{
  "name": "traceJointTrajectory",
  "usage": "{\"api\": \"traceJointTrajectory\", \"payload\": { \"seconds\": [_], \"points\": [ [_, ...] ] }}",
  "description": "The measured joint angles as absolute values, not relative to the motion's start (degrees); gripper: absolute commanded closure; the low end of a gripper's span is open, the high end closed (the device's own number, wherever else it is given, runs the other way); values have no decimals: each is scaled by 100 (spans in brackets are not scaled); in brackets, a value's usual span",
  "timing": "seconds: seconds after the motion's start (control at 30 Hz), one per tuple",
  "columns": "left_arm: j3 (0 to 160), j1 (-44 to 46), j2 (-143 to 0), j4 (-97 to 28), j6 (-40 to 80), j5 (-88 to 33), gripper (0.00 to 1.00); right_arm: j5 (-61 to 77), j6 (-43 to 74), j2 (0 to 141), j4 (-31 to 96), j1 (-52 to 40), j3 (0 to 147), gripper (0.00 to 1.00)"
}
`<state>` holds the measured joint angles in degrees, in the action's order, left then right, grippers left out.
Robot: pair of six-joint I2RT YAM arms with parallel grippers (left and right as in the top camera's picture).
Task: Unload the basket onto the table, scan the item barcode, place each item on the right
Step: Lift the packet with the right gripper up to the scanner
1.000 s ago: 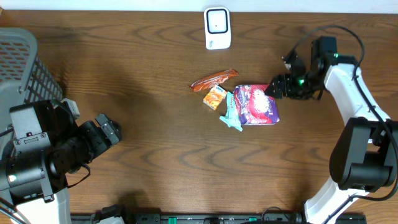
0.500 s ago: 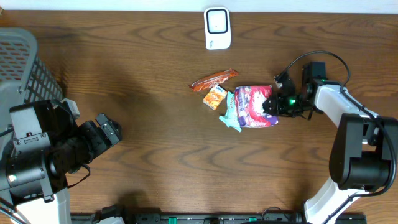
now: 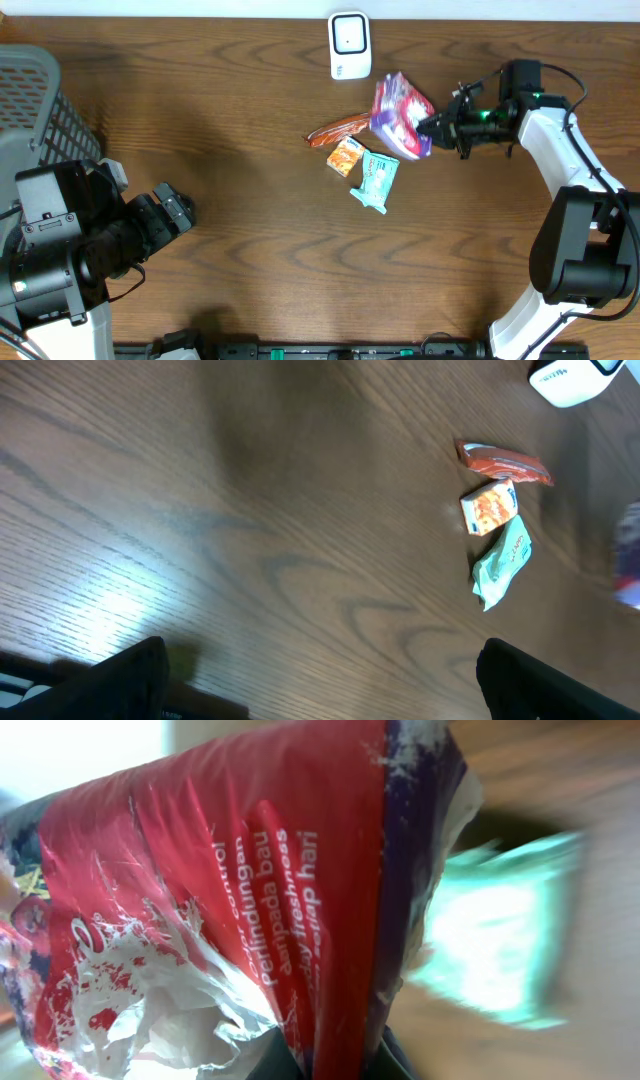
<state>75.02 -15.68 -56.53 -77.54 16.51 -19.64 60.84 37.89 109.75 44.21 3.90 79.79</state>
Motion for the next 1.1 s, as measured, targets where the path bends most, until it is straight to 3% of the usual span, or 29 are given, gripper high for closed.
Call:
{"api": "traceJointTrajectory", "payload": {
  "seconds": [0.17, 0.47, 0.9, 1.1],
  "points": [
    [7502, -1568, -5653, -7754, 1651, -1964, 2, 7592, 4582, 10978, 4447, 342, 7992, 99],
    [7502, -1568, -5653, -7756, 1651, -1964, 2, 8519, 4119, 10978, 4515, 3, 7992, 99],
    [7502, -1568, -5653, -7754, 1651, -1964, 2, 8576, 4007, 10978, 4058, -416, 7992, 99],
    [7502, -1568, -5653, -7754, 1651, -1964, 2, 7172, 4359, 10978, 3301, -626, 8005, 99]
  ]
}}
